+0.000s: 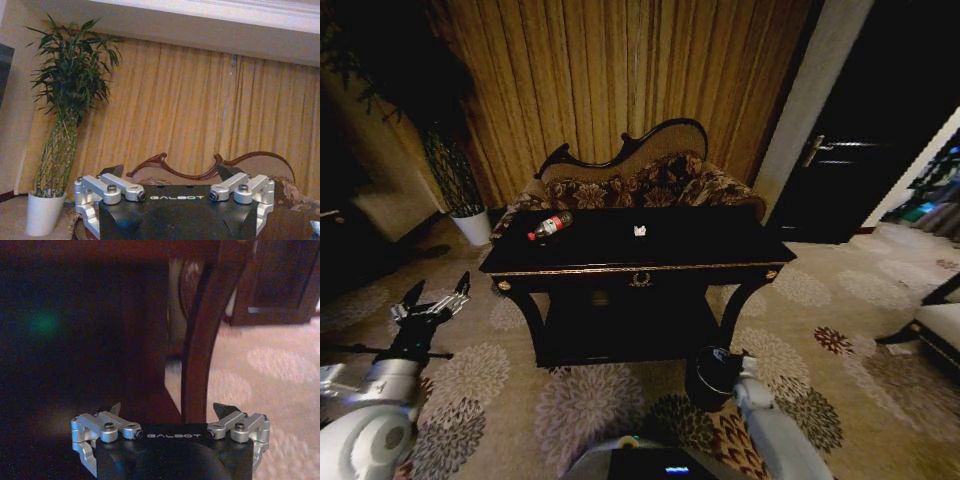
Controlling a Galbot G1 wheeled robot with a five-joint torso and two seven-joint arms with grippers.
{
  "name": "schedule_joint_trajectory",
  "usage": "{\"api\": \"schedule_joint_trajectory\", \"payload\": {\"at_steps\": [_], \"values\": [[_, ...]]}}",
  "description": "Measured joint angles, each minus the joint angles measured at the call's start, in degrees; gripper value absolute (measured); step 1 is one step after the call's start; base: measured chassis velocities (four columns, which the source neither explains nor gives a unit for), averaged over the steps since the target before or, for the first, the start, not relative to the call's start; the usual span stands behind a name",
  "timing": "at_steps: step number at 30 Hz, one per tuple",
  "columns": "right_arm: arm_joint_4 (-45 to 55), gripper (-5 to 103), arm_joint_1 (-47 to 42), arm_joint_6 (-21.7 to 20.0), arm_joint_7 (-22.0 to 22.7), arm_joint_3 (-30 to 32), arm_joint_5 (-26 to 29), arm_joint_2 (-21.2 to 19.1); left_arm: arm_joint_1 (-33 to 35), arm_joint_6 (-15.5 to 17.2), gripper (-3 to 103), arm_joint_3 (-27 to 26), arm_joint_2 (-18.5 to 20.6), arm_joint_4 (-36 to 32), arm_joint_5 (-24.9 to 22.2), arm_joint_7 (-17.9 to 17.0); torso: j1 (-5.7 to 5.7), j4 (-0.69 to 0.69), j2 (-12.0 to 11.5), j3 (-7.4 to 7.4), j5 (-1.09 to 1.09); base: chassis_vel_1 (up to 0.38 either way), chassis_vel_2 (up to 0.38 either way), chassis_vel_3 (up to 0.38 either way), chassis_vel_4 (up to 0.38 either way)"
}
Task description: Move to the front of the table and place the trash on the table into the trash bin.
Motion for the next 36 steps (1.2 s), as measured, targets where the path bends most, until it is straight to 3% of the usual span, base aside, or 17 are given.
{"api": "schedule_joint_trajectory", "payload": {"at_steps": [7,17,29,36], "values": [[15.91,100,-5.26,0.74,-0.01,1.43,3.69,-3.58,-0.06,0.07,100,0.33,-0.07,-0.2,0.15,0.03,0.0,0.0,0.0,0.0,-0.01,0.0,0.0,0.0,0.0],[40.76,100,-8.51,-4.24,1.89,1.06,8.26,-8.1,-0.12,0.16,100,0.15,0.04,-0.28,0.24,0.64,0.0,0.01,0.0,0.0,-0.01,0.0,0.0,0.0,0.0],[47.33,100,-8.59,-5.04,1.93,1.14,10.72,-12.49,-0.12,0.3,100,0.38,-0.42,-1.2,0.54,0.86,0.0,0.0,0.0,0.0,-0.01,0.0,0.0,0.0,0.0],[47.12,100,-8.75,-5.04,2.04,1.0,10.65,-12.71,-0.17,0.37,100,0.77,-0.66,-1.55,1.41,0.86,-0.01,0.0,0.01,-0.01,0.0,-0.009,0.008,0.005,-0.007]]}}
